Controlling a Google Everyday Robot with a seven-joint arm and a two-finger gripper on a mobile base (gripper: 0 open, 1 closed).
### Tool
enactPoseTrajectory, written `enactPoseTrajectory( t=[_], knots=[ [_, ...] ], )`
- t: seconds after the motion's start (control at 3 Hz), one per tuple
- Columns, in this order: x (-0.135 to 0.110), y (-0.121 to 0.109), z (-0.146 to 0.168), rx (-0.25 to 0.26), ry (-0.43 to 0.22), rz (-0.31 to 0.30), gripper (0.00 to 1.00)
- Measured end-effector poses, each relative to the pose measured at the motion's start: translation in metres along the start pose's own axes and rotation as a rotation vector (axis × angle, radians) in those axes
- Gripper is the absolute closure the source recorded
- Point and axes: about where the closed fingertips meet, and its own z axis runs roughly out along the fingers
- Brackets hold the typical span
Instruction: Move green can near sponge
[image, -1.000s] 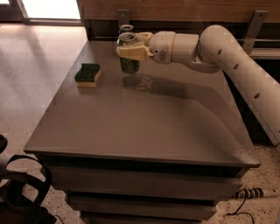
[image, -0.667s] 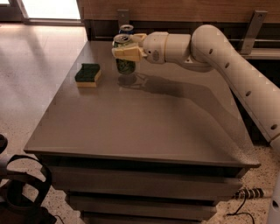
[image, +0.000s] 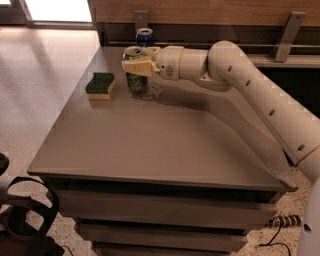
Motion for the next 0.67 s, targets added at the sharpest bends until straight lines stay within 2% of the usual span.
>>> enactPoseTrajectory(
  t=[0.67],
  knots=[
    [0.0100, 0.0114, 0.0128, 0.012, -0.022, 0.030, 1.00]
  ],
)
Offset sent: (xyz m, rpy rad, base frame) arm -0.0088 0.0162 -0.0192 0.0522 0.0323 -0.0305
